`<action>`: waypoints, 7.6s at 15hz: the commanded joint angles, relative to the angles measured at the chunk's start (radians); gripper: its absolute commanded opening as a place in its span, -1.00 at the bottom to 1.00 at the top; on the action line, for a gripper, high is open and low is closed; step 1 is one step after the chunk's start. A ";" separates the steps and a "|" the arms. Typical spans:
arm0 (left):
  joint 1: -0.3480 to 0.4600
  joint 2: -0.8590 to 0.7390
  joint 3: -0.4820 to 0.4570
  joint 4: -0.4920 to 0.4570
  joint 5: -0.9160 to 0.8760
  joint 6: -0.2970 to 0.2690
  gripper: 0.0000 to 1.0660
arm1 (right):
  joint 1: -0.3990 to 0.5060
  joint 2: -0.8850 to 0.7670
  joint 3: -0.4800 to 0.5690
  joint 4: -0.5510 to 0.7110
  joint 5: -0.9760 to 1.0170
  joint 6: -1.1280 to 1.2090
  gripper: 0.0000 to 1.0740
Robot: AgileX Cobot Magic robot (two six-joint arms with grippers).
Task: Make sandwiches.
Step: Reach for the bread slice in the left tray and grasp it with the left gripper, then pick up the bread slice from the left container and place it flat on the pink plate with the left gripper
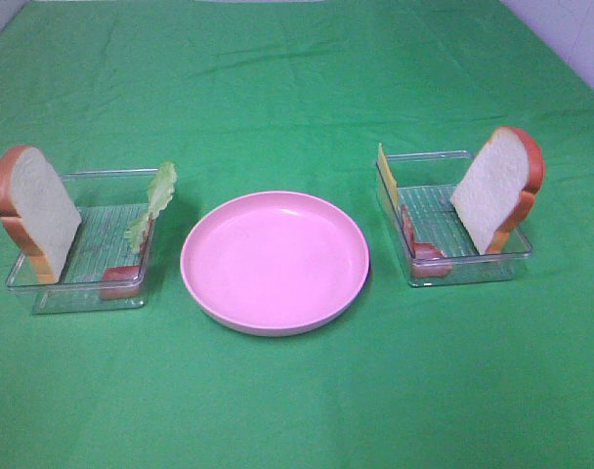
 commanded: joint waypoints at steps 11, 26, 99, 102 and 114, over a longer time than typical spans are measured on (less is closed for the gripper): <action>-0.005 -0.019 0.003 -0.006 -0.003 0.002 0.46 | -0.006 -0.016 0.000 0.002 0.003 -0.012 0.41; -0.005 -0.019 0.003 -0.001 -0.003 0.002 0.46 | -0.006 -0.016 0.000 0.002 0.003 -0.012 0.41; -0.247 1.896 -0.834 -1.153 -0.053 0.579 -1.00 | -0.006 -0.016 0.000 0.002 0.003 -0.012 0.41; -0.275 1.938 -0.834 -1.153 -0.110 0.557 -1.00 | -0.006 -0.016 0.000 0.002 0.003 -0.012 0.41; -0.300 2.096 -0.834 -1.133 -0.164 0.521 -1.00 | -0.006 -0.016 0.000 0.002 0.003 -0.012 0.41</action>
